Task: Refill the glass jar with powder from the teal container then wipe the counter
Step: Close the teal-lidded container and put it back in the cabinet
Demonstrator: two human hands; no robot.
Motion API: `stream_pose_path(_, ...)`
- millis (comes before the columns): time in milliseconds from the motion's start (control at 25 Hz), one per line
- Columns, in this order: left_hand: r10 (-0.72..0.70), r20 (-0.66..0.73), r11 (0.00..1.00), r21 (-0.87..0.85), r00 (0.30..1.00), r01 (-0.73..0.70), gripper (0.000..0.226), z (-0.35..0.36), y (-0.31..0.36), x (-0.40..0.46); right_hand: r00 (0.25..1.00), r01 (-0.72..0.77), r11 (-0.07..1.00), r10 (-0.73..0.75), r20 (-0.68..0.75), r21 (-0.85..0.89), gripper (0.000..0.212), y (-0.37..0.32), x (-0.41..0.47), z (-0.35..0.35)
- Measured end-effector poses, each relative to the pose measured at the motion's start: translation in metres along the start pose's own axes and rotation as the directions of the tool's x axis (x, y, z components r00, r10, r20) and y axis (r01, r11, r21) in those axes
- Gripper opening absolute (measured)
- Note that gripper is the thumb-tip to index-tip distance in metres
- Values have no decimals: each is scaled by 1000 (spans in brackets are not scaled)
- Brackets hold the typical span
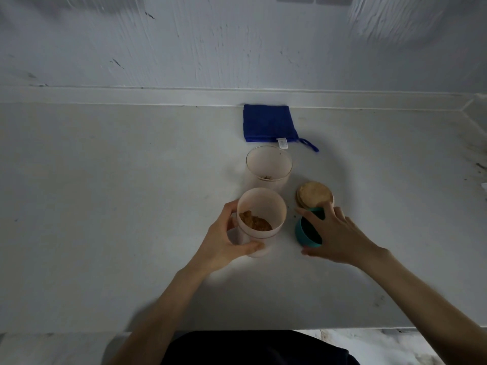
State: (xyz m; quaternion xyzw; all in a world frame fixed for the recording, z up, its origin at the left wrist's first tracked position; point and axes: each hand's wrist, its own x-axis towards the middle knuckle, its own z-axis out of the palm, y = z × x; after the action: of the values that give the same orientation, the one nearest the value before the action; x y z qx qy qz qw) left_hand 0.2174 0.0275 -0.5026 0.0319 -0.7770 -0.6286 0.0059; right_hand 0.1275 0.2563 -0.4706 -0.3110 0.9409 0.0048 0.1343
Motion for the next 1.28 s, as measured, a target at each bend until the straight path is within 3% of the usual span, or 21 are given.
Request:
stream_pose_path(120, -8, 5, 1000, 1, 1000, 8, 73, 0, 1, 0, 999, 22, 998, -24, 28, 57, 81, 1, -1, -4)
stream_pose_path(200, -10, 7, 1000, 5, 1000, 10, 73, 0, 2, 0, 999, 7, 969, -20, 50, 245, 74, 0, -3, -16)
stream_pose_path(280, -10, 6, 1000, 15, 1000, 10, 73, 0, 3, 0, 998, 50, 895, -30, -52, 444, 62, -1, -5, -34)
stream_pose_path(400, -29, 19, 999, 32, 999, 29, 74, -2, 7, 0, 957, 243, 671, -45, -288, 700, 52, -9, -10, -73)
stream_pose_path(480, -44, 37, 998, 53, 998, 42, 74, -4, 10, 2, 905, 386, 504, -44, -424, 772, 48, -21, -10, -94)
stream_pose_path(600, -52, 71, 996, 73, 996, 47, 74, -6, 13, 6, 853, 487, 317, 30, -522, 814, 43, -46, -3, -93)
stream_pose_path(840, -89, 82, 995, 50, 993, 85, 73, -5, 11, 7, 790, 562, 299, 83, -608, 771, 57, -95, 8, -49)
stream_pose_path(1000, -110, 37, 994, 21, 993, 110, 70, -2, 7, 8, 764, 604, 207, 121, -633, 769, 60, -98, 5, -28)
stream_pose_path(1280, -80, 76, 994, 85, 994, 73, 80, -5, 8, 8, 726, 605, 383, 94, -681, 698, 68, -85, 3, -22)
